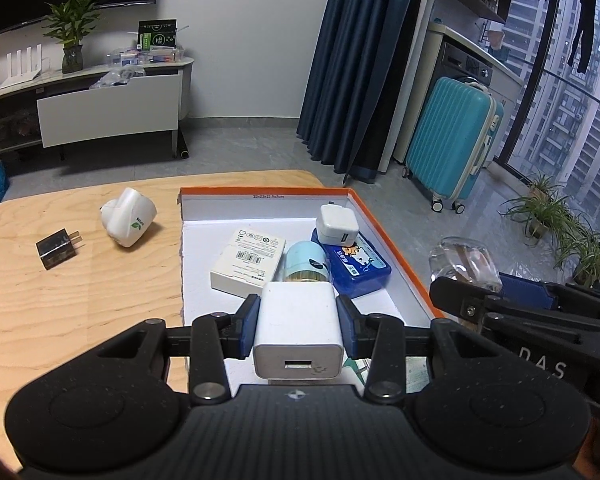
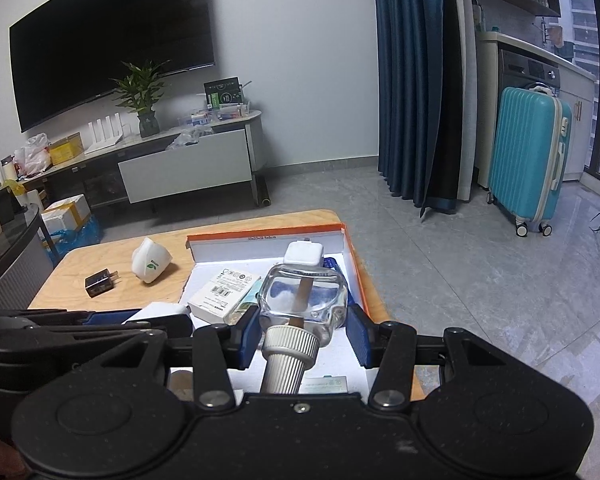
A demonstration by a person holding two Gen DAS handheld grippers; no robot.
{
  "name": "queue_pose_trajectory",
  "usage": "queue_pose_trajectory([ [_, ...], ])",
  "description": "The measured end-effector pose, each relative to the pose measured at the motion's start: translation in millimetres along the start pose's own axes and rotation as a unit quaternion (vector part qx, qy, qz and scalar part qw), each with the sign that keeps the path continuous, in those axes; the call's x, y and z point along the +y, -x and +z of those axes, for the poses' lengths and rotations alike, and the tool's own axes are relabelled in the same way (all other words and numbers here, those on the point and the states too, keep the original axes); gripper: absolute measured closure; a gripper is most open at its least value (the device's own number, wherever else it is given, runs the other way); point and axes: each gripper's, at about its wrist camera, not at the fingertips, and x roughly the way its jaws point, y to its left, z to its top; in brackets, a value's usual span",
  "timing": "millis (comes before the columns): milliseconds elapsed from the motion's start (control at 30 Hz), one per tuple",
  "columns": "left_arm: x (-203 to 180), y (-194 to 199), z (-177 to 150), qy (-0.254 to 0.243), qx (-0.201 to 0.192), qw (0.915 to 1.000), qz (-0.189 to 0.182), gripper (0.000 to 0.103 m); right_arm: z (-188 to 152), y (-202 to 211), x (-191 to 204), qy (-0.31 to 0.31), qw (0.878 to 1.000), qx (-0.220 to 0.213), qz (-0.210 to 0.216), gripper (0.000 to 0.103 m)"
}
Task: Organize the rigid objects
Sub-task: 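Lower the glass bottle into the box and open the right tool while the left tool releases the USB charger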
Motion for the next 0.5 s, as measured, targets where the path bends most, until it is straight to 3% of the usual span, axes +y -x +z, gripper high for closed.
queue_pose_trajectory([
  [500, -4.7, -20.3, 3.0, -0.006, 0.019, 0.9998, -0.009, 0.062, 7.4, -24.3, -7.8, 0.001, 1.000, 0.016, 0.003, 0.046],
])
